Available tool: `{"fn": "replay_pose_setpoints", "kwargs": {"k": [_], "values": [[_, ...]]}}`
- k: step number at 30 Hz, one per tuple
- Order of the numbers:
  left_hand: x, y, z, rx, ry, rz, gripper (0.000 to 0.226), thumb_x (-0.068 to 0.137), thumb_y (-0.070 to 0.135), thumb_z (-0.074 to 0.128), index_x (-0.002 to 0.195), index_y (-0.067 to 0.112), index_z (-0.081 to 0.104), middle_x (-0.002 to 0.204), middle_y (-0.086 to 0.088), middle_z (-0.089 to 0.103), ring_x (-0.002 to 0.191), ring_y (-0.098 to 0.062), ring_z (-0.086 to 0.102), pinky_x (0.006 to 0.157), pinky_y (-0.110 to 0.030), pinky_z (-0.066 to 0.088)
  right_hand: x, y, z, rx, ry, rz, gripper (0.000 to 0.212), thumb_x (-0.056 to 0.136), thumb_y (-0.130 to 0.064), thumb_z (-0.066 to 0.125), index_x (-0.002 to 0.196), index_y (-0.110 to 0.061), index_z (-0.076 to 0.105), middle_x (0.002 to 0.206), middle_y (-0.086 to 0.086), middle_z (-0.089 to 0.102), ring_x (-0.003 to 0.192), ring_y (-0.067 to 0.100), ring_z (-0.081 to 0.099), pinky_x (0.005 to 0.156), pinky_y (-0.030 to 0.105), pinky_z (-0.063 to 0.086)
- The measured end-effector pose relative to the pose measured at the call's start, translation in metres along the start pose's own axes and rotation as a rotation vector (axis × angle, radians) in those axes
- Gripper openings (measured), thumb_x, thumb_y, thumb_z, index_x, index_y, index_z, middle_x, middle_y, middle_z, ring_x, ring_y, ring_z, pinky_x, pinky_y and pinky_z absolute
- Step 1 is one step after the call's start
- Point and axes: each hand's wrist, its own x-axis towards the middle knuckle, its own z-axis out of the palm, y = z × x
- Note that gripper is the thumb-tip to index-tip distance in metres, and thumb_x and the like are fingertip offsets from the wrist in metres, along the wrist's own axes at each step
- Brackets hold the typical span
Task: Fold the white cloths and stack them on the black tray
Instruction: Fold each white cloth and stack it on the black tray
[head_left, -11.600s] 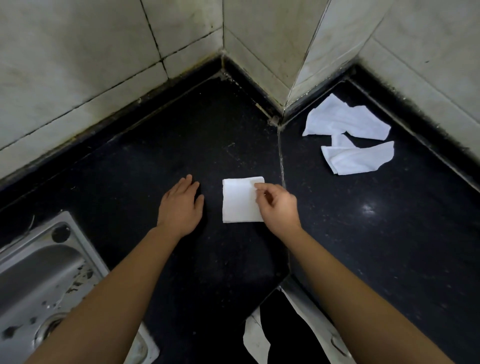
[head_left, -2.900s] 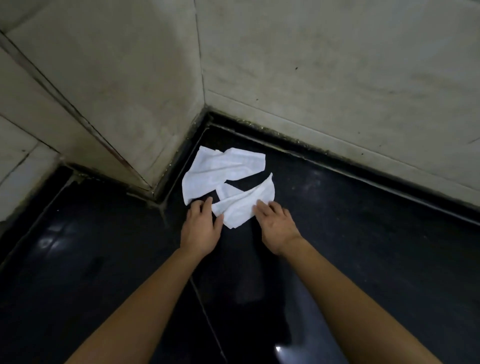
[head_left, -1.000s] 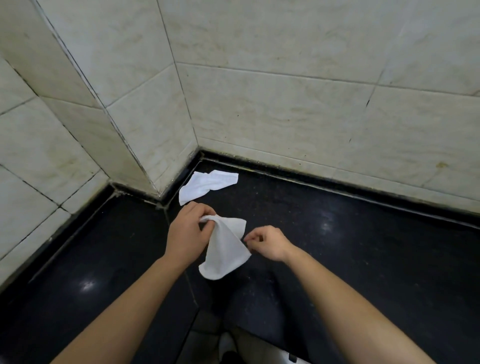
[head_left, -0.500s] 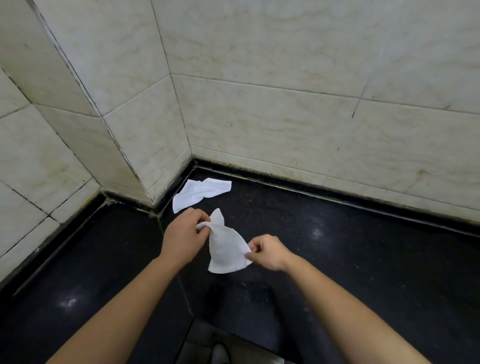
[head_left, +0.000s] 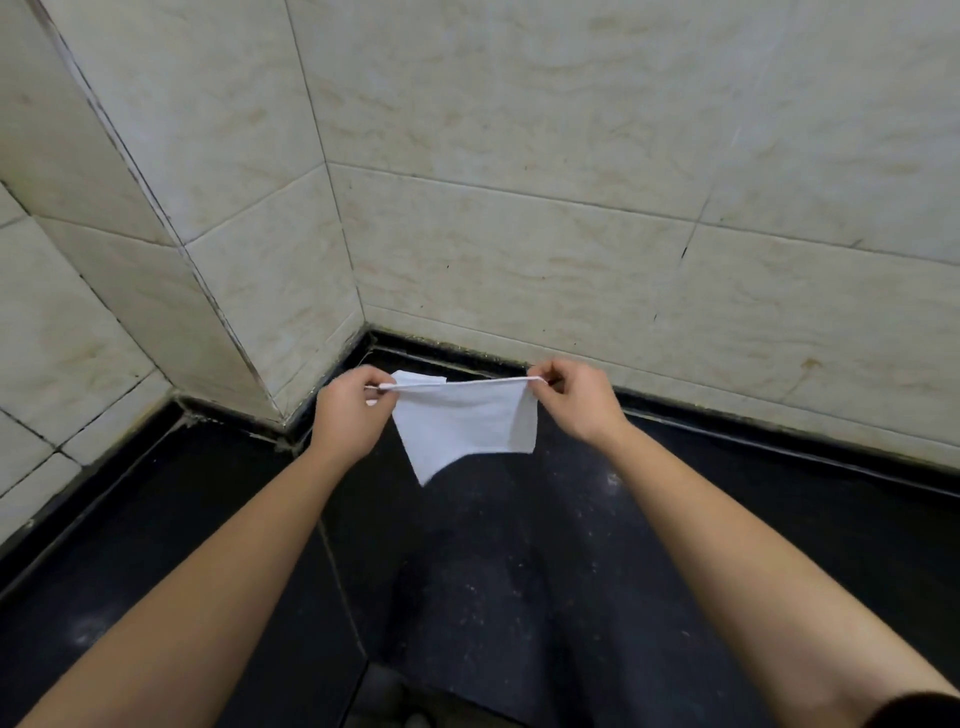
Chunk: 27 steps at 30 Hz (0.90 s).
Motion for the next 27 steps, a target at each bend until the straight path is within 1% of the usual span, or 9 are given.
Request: {"fn": "replay_pose_setpoints", "kwargs": {"k": [2,6,11,12,15,17,20,24,27], "values": [[0.0,0.002,-0.001,0.001,0.058,0.024,0.005,0.088,0.01,0.068,0.089,0.014,0.07,0.09,0.005,0.067,0.077,-0.004,0.059,0.067,-0.019,0.04,-0.001,-0.003,0.0,0.021,0.051,-0.041,0.011,0.093,-0.023,0.063,0.099,-0.022,0.072,0.094,-0.01,0.07,0.085,0.013,0.065,0.077,0.027,0.049],[-0.022,-0.02,0.003,0.113,0.082,0.147,0.011,0.083,0.006,0.07,0.089,0.015,0.068,0.093,0.002,0.064,0.081,-0.015,0.059,0.073,-0.028,0.042,-0.023,0.015,0.018,-0.005,0.001,-0.048,0.012,0.091,-0.02,0.064,0.098,-0.026,0.072,0.094,-0.006,0.068,0.086,0.012,0.062,0.077,0.026,0.047],[-0.092,-0.075,0.028,0.402,-0.142,0.268,0.022,0.074,0.004,0.077,0.089,0.018,0.068,0.097,0.005,0.065,0.084,-0.019,0.062,0.058,-0.031,0.05,-0.078,0.062,0.068,-0.088,-0.241,0.068,0.023,0.089,-0.009,0.061,0.103,-0.021,0.074,0.102,-0.002,0.066,0.094,0.017,0.065,0.09,0.028,0.05],[-0.112,-0.087,0.037,0.43,-0.212,0.233,0.021,0.075,0.005,0.076,0.09,0.018,0.07,0.098,0.005,0.066,0.086,-0.02,0.063,0.06,-0.032,0.052,-0.095,0.073,0.081,-0.122,-0.321,0.097,0.025,0.089,-0.009,0.059,0.105,-0.022,0.073,0.105,-0.002,0.065,0.096,0.018,0.065,0.091,0.028,0.05],[-0.167,-0.117,0.063,0.497,-0.465,0.099,0.02,0.086,0.009,0.066,0.102,0.018,0.073,0.107,0.0,0.069,0.1,-0.023,0.063,0.077,-0.035,0.052,-0.143,0.104,0.112,-0.236,-0.587,0.159,0.03,0.089,-0.011,0.054,0.111,-0.023,0.07,0.116,-0.001,0.064,0.107,0.021,0.063,0.095,0.031,0.05],[-0.196,-0.134,0.073,0.548,-0.611,0.071,0.024,0.09,0.014,0.059,0.11,0.021,0.071,0.112,-0.001,0.068,0.107,-0.024,0.062,0.084,-0.034,0.051,-0.169,0.118,0.123,-0.3,-0.738,0.164,0.031,0.089,-0.01,0.053,0.112,-0.023,0.07,0.12,0.001,0.065,0.111,0.022,0.061,0.096,0.031,0.048],[-0.221,-0.148,0.08,0.647,-0.838,0.098,0.029,0.094,0.02,0.051,0.117,0.028,0.067,0.119,0.002,0.064,0.111,-0.02,0.058,0.091,-0.034,0.048,-0.189,0.128,0.129,-0.325,-0.807,0.177,0.03,0.088,-0.011,0.054,0.108,-0.026,0.071,0.118,-0.001,0.063,0.11,0.021,0.061,0.095,0.03,0.048],[-0.215,-0.152,0.077,0.515,-0.828,-0.024,0.017,0.093,0.028,0.057,0.105,0.032,0.068,0.106,0.009,0.068,0.099,-0.013,0.062,0.083,-0.029,0.048,-0.185,0.131,0.123,-0.346,-0.797,0.18,0.026,0.09,-0.017,0.058,0.108,-0.03,0.07,0.116,-0.003,0.063,0.107,0.02,0.061,0.093,0.032,0.049],[-0.194,-0.149,0.076,0.286,-0.686,-0.25,0.011,0.087,0.022,0.071,0.096,0.027,0.068,0.088,0.009,0.067,0.086,-0.014,0.065,0.072,-0.026,0.045,-0.167,0.128,0.118,-0.246,-0.644,0.321,0.021,0.089,-0.022,0.063,0.105,-0.033,0.071,0.106,-0.008,0.068,0.099,0.015,0.064,0.089,0.031,0.053]]}}
